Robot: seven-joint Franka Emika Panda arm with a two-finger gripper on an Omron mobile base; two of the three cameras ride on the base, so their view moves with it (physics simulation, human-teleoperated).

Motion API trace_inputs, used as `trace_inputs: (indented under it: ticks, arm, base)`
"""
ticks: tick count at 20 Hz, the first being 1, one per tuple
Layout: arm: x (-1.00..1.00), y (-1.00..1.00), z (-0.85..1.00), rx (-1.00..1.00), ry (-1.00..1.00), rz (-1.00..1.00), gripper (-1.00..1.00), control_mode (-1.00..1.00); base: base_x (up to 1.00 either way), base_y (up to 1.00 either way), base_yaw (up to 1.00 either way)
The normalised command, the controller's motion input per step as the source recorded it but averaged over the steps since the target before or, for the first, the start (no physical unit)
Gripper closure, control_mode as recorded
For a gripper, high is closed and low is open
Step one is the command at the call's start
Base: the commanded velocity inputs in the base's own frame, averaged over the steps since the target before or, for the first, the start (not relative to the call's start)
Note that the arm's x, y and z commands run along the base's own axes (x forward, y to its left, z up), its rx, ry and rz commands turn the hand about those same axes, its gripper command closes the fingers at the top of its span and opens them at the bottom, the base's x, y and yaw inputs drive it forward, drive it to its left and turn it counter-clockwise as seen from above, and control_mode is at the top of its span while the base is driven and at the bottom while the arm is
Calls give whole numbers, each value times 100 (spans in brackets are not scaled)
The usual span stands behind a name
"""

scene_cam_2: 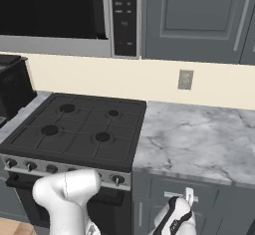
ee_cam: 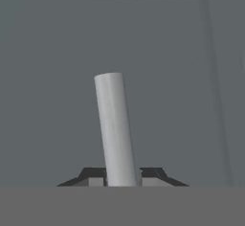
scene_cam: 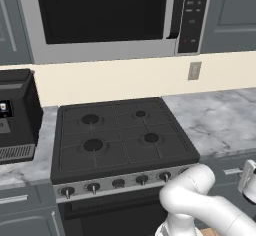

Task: Take the pizza cutter from the drawer on the right and place it on the dining counter for cutting.

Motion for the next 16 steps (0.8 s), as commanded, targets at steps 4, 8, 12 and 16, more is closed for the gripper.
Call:
trace_inputs:
  ticks: [4, 8, 12, 16]
  arm:
    - [-51, -13, -4, 0, 0, 0, 100, -100]
    - [-47, -8, -5, 0, 2, 0, 100, -100]
    - [-48, -7, -9, 0, 2, 0, 100, -100]
    - [-54, -8, -14, 0, 1, 0, 100, -100]
  base:
    - [0, 0, 0]
    - [0, 0, 0]
    - [0, 0, 0]
    - [0, 0, 0]
